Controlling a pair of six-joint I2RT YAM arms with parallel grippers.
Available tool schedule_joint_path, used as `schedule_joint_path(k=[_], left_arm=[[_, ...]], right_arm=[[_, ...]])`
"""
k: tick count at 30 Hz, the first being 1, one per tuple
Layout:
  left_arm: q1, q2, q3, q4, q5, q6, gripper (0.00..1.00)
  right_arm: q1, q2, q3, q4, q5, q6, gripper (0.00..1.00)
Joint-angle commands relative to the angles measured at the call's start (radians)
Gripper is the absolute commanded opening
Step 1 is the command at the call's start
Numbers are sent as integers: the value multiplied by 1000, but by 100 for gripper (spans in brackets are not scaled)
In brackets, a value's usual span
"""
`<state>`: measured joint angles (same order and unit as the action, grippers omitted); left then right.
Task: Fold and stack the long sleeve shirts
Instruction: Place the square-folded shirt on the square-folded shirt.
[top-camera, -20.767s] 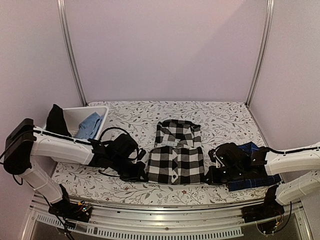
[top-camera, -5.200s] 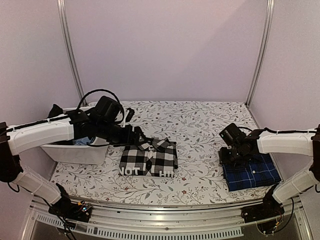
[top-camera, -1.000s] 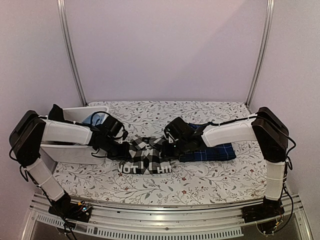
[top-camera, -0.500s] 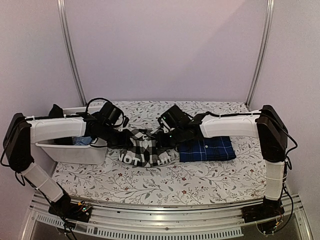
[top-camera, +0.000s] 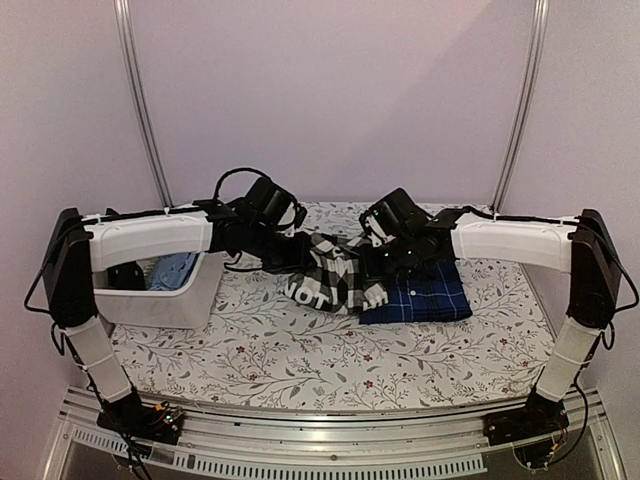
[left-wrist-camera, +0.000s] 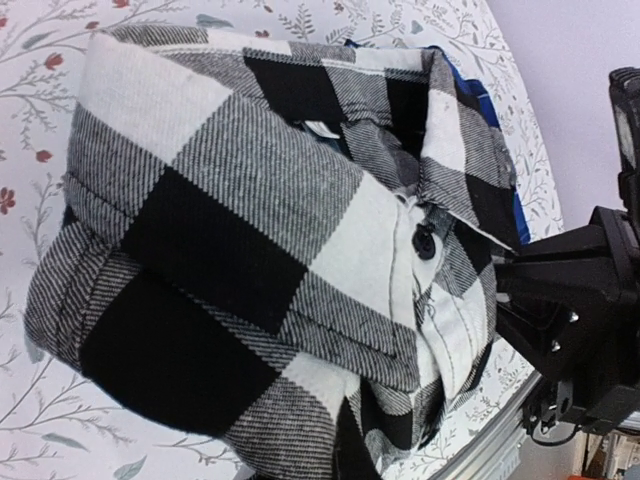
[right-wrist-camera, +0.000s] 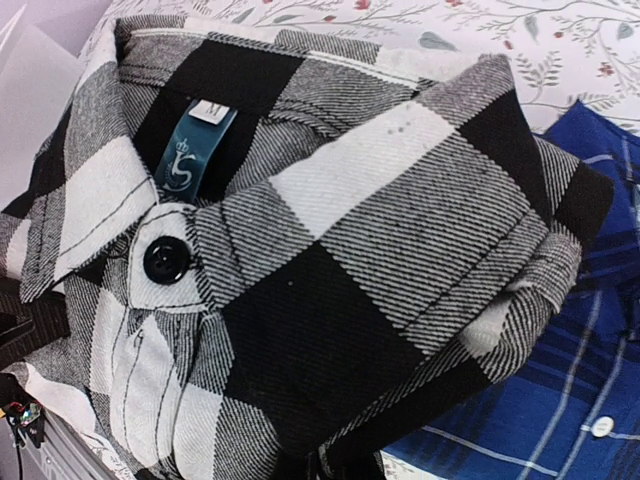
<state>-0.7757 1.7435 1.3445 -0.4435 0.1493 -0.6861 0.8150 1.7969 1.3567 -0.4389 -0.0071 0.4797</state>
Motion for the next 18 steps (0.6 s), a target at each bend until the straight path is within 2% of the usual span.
schedule_joint_path(k=[1, 9, 18], left_arm=[[-54, 110, 137, 69, -9, -38, 0], [-104, 358, 393, 124, -5, -63, 0], [-129, 571, 634, 154, 42, -87, 0]], right_arm=[[-58, -118, -66, -4, 50, -59, 0], [-215, -256, -208, -9, 71, -122, 0], [-360, -325, -314, 8, 82, -168, 0]])
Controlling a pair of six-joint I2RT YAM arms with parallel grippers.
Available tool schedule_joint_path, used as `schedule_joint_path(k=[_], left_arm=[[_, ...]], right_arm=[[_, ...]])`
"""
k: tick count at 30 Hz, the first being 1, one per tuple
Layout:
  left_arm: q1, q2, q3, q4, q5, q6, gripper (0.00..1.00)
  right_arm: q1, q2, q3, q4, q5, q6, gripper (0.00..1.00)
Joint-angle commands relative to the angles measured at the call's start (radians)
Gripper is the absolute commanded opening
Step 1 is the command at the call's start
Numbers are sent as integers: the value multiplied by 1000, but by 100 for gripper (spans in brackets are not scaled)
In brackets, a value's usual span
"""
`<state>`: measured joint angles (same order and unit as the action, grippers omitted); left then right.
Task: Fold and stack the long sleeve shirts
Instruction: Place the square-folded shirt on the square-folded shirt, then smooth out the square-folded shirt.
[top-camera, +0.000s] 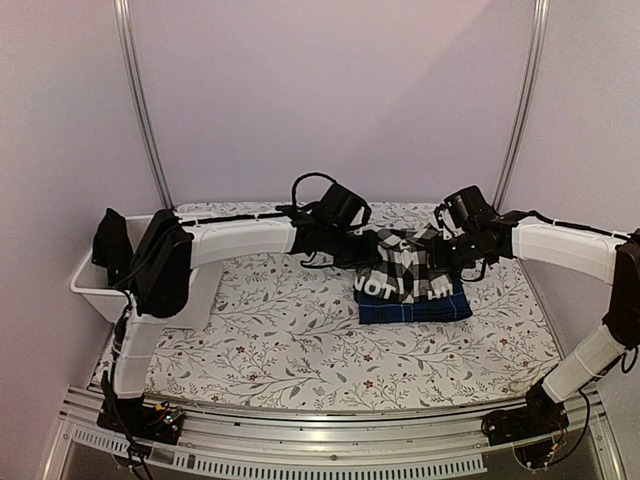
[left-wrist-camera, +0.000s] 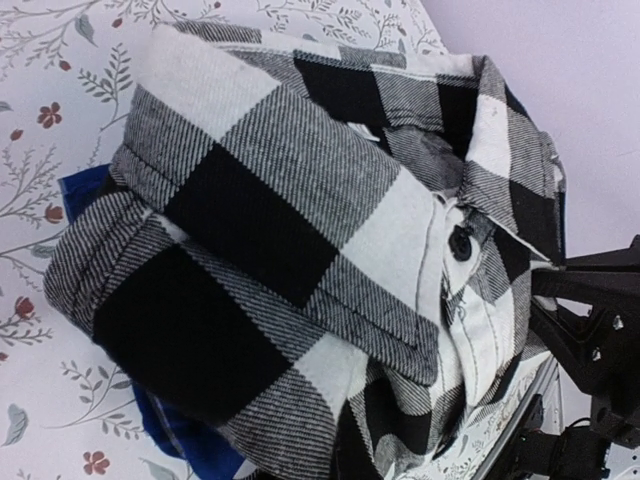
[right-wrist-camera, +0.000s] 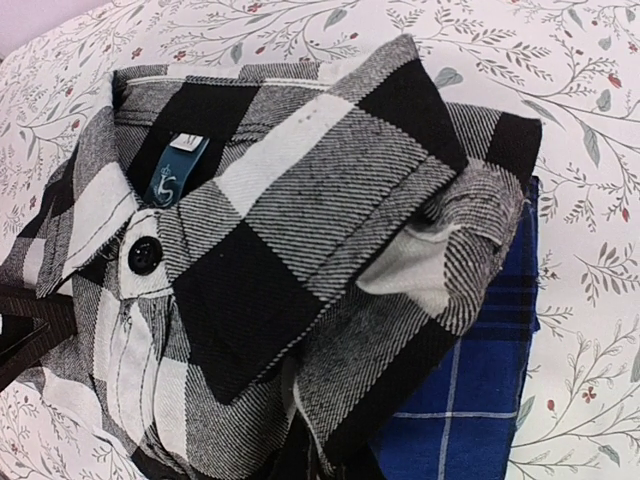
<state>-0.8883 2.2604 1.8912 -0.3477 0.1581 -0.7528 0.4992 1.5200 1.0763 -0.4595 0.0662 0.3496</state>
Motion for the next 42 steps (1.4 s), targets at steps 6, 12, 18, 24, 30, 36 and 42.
schedule_joint_path(k=[6, 12, 18, 24, 30, 36, 42], left_arm=[[-29, 94, 125, 54, 38, -48, 0], [-40, 108, 107, 53, 45, -76, 0], [-46, 110, 62, 51, 26, -104, 0], [-28, 108, 54, 2, 14, -84, 29], [-16, -2, -90, 27, -46, -69, 31], [-2, -33, -157, 50, -33, -49, 27], [2, -28, -157, 71, -13, -42, 28]], right_arm=[[-102, -35, -62, 54, -18, -69, 0], [-120, -8, -68, 56, -8, -73, 0], [-138, 14, -76, 53, -4, -78, 21], [-152, -11, -49, -23, 88, -72, 50], [-148, -86, 32, -75, 38, -55, 52], [-123, -64, 33, -9, -38, -19, 48], [-168, 59, -16, 71, -99, -1, 29]])
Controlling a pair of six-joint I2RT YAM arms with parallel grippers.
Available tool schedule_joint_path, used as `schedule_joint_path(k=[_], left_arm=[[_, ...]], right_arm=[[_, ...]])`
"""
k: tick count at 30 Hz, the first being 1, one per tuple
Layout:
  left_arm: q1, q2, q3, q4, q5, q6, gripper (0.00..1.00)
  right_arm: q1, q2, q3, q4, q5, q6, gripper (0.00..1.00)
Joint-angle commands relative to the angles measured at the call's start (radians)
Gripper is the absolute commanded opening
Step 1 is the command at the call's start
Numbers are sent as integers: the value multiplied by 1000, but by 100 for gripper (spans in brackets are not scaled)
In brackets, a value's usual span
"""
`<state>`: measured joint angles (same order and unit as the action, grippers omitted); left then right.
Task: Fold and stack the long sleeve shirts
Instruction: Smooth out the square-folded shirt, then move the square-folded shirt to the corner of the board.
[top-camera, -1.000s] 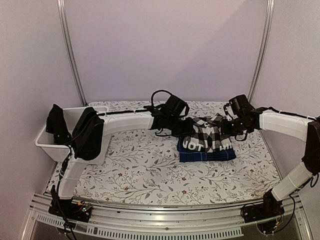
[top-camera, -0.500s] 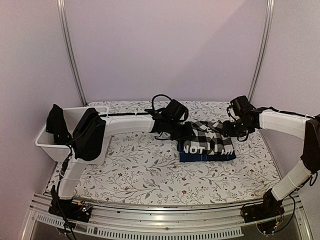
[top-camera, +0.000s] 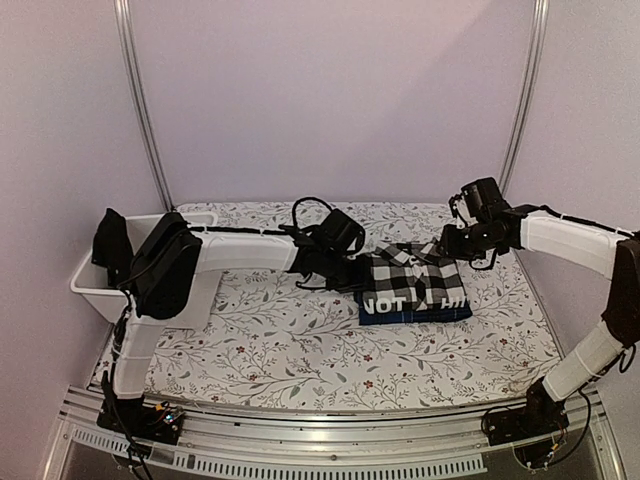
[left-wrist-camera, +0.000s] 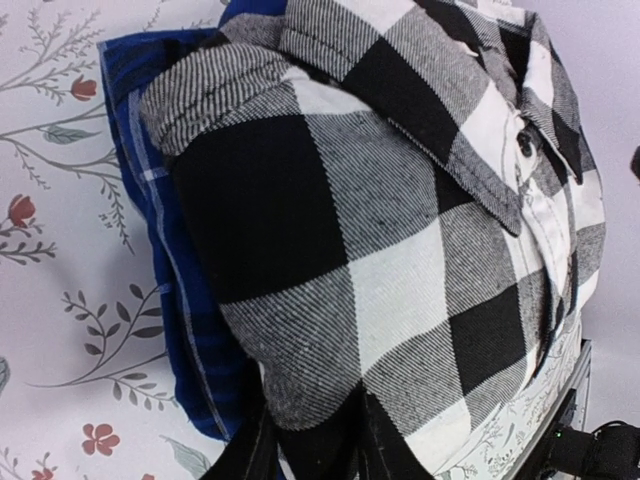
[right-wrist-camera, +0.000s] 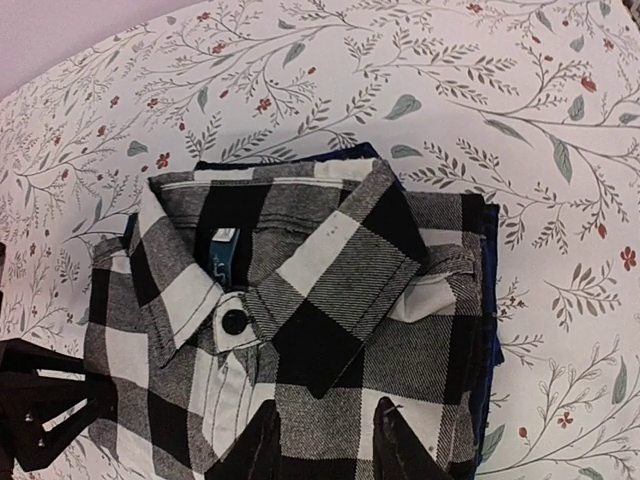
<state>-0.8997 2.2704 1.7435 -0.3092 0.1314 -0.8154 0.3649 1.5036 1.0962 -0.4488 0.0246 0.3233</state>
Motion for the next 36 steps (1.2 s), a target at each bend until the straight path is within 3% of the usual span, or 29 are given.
schedule_joint_path(k=[1, 8, 17, 22, 28, 31, 36], left_arm=[[15, -38, -9, 35, 17, 21, 28], [24, -47, -25, 38, 24, 27, 28], [72, -167, -156, 67, 8, 49, 36], [90, -258, -219, 64, -11, 83, 44], [106, -375, -304, 72, -22, 117, 57], [108, -435, -339, 62, -35, 134, 67], [113, -524, -404, 56, -58, 143, 78]], right_arm=[[-41, 86, -49, 71, -53, 32, 28], [-61, 164, -88, 98, -71, 36, 26], [-23, -8, -55, -8, -29, 36, 43], [137, -74, -64, -29, -1, 72, 55], [363, -37, -67, -22, -4, 159, 70], [436, 8, -66, -12, -13, 207, 89], [513, 55, -85, 47, -69, 279, 94]])
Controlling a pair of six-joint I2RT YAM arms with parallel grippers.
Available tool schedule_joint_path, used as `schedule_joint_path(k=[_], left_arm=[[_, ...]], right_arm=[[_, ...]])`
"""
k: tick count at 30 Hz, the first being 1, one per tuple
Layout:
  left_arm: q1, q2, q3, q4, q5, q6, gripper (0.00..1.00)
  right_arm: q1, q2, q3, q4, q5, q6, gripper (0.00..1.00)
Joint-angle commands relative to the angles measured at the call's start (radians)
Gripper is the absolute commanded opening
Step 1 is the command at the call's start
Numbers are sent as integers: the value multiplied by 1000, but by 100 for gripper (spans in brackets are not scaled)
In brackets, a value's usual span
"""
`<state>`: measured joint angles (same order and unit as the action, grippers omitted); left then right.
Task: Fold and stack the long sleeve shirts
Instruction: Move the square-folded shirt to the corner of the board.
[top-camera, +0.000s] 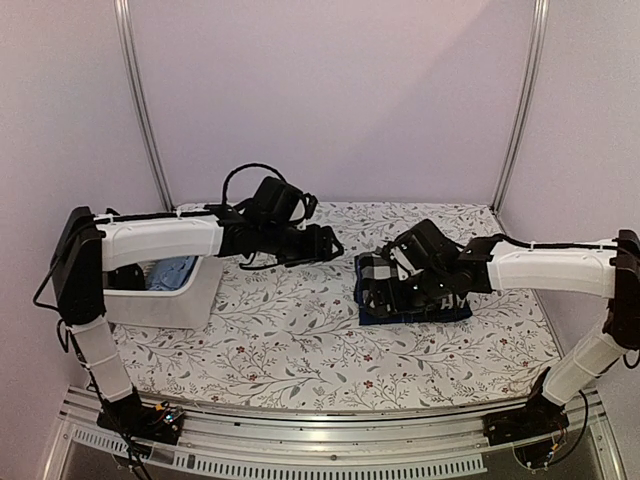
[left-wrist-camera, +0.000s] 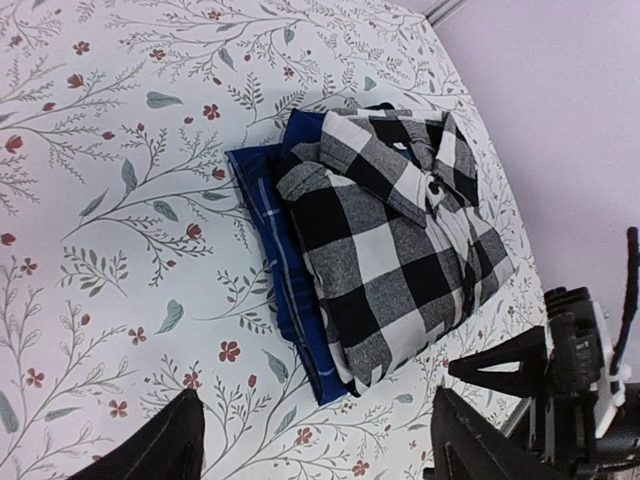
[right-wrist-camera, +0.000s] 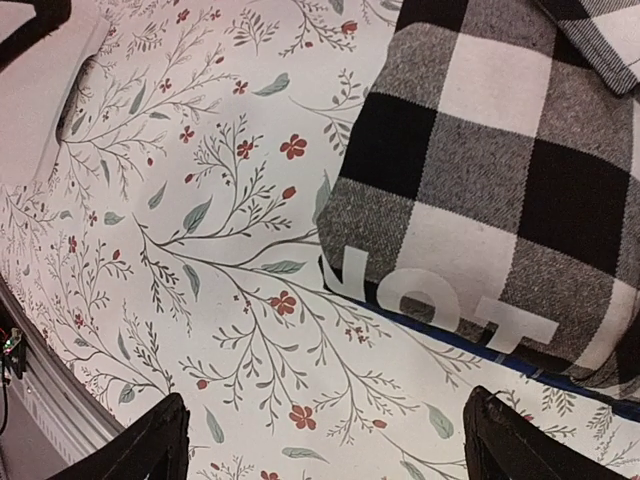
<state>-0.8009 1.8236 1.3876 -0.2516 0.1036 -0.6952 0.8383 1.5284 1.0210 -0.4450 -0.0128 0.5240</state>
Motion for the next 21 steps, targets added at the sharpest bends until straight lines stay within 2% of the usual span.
schedule_joint_path(k=[1, 14, 21], left_arm=[[17, -93, -59, -2, -33, 24, 80], [34, -201, -129, -16, -58, 37, 85], [42, -218, -143, -23, -58, 38, 86]], right_arm=[[51, 48, -10, 51, -35, 90, 95], [70, 195, -12, 119, -43, 172, 99], [47, 264, 0, 117, 49, 221, 99]])
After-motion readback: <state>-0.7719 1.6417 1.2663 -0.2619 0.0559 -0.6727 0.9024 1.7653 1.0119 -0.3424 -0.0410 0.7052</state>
